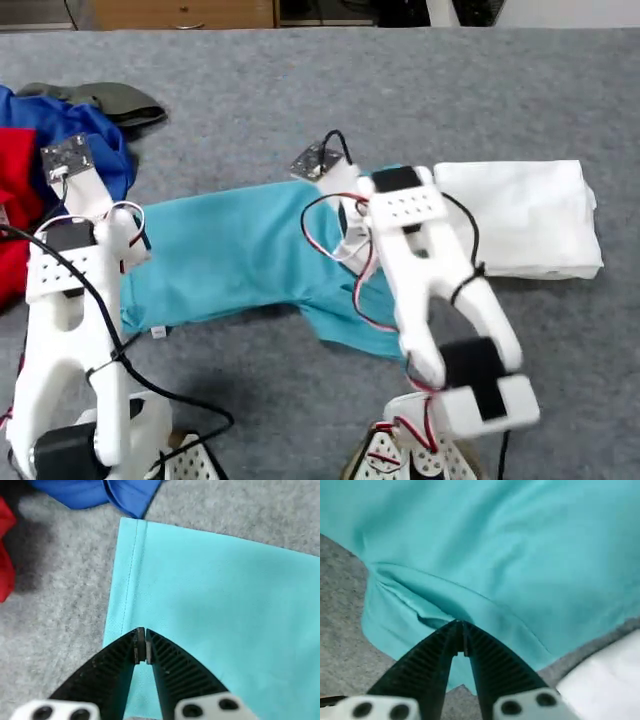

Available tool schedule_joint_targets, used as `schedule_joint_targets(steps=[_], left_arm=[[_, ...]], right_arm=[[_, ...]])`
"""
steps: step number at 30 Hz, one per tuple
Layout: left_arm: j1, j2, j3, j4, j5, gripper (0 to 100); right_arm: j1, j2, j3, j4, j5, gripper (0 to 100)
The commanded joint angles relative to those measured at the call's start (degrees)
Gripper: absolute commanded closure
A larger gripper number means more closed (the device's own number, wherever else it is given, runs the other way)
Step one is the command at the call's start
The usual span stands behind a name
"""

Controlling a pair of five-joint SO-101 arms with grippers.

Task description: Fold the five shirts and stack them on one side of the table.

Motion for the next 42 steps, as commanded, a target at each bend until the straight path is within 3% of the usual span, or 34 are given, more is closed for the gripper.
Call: schedule_joint_targets(steps=[1,20,29,42], left_arm=[[1.1,0.3,-3.0,0.7,0.6,98],[0.8,0.5,-0.5,0.4,0.1,98],[0.8,0.5,-1.0,0.4,0.4,98],[0.7,0.5,-0.9,0.4,0.3,98]], right_arm=[[-0.7,4.4,-5.7,-0.8,-0.6,99.4],[-5.0,10.4,-9.9,5.8,-0.2,99.6],[-5.3,3.6,-7.5,9.6,4.0,99.6],[-10.4,-6.4,5.1,5.8,5.8,99.6]])
